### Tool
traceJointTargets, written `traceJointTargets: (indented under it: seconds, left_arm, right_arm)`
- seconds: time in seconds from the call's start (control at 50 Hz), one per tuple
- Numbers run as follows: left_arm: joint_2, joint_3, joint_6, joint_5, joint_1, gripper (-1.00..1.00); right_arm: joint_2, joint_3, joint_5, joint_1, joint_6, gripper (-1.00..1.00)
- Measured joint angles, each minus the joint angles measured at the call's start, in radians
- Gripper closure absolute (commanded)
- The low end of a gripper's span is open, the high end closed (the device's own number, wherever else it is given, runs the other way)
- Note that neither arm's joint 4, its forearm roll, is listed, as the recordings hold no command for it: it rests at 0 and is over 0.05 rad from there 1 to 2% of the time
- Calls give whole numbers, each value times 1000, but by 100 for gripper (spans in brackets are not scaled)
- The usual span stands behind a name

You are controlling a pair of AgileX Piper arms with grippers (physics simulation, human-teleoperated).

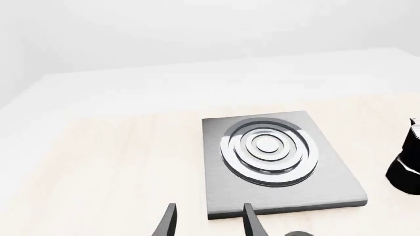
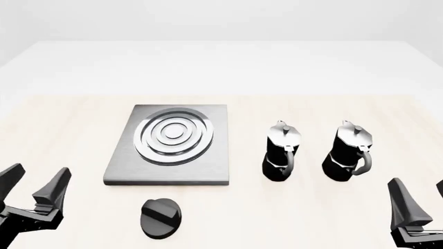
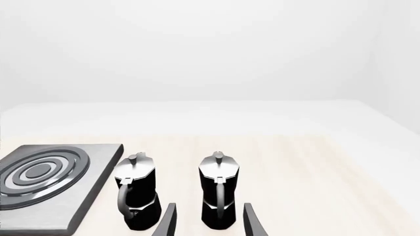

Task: Turn off the stove.

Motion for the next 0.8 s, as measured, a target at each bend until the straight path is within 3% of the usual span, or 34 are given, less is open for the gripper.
traceJointTargets:
  seconds: [0.4,0.56,0.8]
  left_arm:
    - [324,-134,90,133,-103,-100]
    - [439,-183,90,171,-131,-100]
    - [604,-189,70,156,-190,-100]
  right_arm:
    - [7,0,-8,3,10,-100]
    - [7,0,-8,1,13,-100]
    - [3,1,0,0,16,-100]
